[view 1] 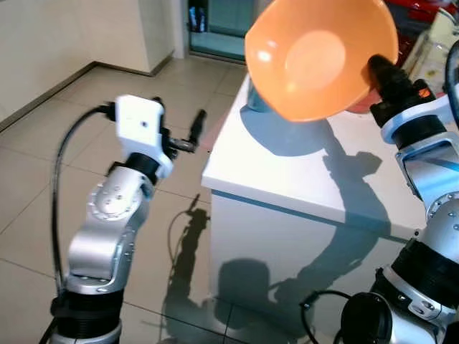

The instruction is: Setting the table

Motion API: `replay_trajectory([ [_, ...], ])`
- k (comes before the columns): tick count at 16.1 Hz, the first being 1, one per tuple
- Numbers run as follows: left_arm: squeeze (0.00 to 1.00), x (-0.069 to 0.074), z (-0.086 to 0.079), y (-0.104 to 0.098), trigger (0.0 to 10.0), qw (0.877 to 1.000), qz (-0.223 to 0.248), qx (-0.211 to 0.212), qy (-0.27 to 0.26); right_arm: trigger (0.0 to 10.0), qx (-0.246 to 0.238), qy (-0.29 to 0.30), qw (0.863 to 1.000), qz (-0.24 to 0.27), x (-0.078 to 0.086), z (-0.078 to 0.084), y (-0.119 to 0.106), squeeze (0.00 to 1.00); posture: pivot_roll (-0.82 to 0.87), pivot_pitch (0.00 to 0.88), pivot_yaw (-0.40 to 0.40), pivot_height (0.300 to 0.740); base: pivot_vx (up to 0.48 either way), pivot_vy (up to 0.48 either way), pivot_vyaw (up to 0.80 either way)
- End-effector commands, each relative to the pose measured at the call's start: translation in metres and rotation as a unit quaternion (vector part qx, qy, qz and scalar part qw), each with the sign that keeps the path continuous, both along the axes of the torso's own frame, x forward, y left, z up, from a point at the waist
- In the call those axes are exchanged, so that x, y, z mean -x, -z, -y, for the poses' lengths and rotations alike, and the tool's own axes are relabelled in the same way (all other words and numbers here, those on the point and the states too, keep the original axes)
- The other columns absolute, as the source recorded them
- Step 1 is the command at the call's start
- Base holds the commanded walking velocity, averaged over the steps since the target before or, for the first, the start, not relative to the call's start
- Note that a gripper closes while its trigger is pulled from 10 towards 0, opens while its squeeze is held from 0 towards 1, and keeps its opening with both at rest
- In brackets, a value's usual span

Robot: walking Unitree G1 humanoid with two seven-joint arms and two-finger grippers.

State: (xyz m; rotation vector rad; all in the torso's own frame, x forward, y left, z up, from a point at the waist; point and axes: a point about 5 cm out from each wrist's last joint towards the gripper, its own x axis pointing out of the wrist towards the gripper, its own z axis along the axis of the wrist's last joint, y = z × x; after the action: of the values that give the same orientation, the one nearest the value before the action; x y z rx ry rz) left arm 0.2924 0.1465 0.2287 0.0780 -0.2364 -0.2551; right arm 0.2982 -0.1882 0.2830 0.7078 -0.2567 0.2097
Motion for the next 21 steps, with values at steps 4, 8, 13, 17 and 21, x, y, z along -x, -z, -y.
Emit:
replay_trajectory([
  [4, 0.0, 0.001, 0.019, 0.004, 10.0, 1.0, -0.008, 0.003, 0.021, 10.0, 0.106, 0.061, 0.99, 0.063, 0.01, -0.014, -0.005, 0.0, -0.01, 0.0, -0.062, 0.74, 0.0, 0.0, 0.0],
  [8, 0.0, -0.001, 0.025, 0.003, 10.0, 0.999, -0.009, -0.002, 0.033, 10.0, 0.179, 0.074, 0.98, 0.052, 0.012, -0.025, 0.013, 0.0, -0.01, 0.0, -0.054, 0.74, -0.242, 0.0, 0.0],
  [13, 0.0, -0.004, 0.028, 0.002, 10.0, 0.999, -0.01, -0.014, 0.052, 10.0, 0.211, 0.093, 0.972, 0.054, 0.017, -0.025, 0.021, 0.0, -0.03, 0.0, -0.013, 0.74, -0.244, 0.0, 0.0],
  [17, 0.0, -0.008, 0.026, 0.005, 10.0, 0.999, -0.019, -0.013, 0.046, 10.0, 0.224, 0.122, 0.966, 0.035, 0.022, -0.022, 0.031, 0.0, -0.05, 0.0, 0.012, 0.74, 0.0, 0.0, 0.0],
  [21, 0.0, -0.009, 0.024, 0.012, 10.0, 0.999, -0.028, -0.015, 0.029, 10.0, 0.262, 0.146, 0.954, 0.001, 0.023, -0.019, 0.044, 0.0, -0.05, 0.0, 0.019, 0.74, 0.0, -0.063, 0.0],
])
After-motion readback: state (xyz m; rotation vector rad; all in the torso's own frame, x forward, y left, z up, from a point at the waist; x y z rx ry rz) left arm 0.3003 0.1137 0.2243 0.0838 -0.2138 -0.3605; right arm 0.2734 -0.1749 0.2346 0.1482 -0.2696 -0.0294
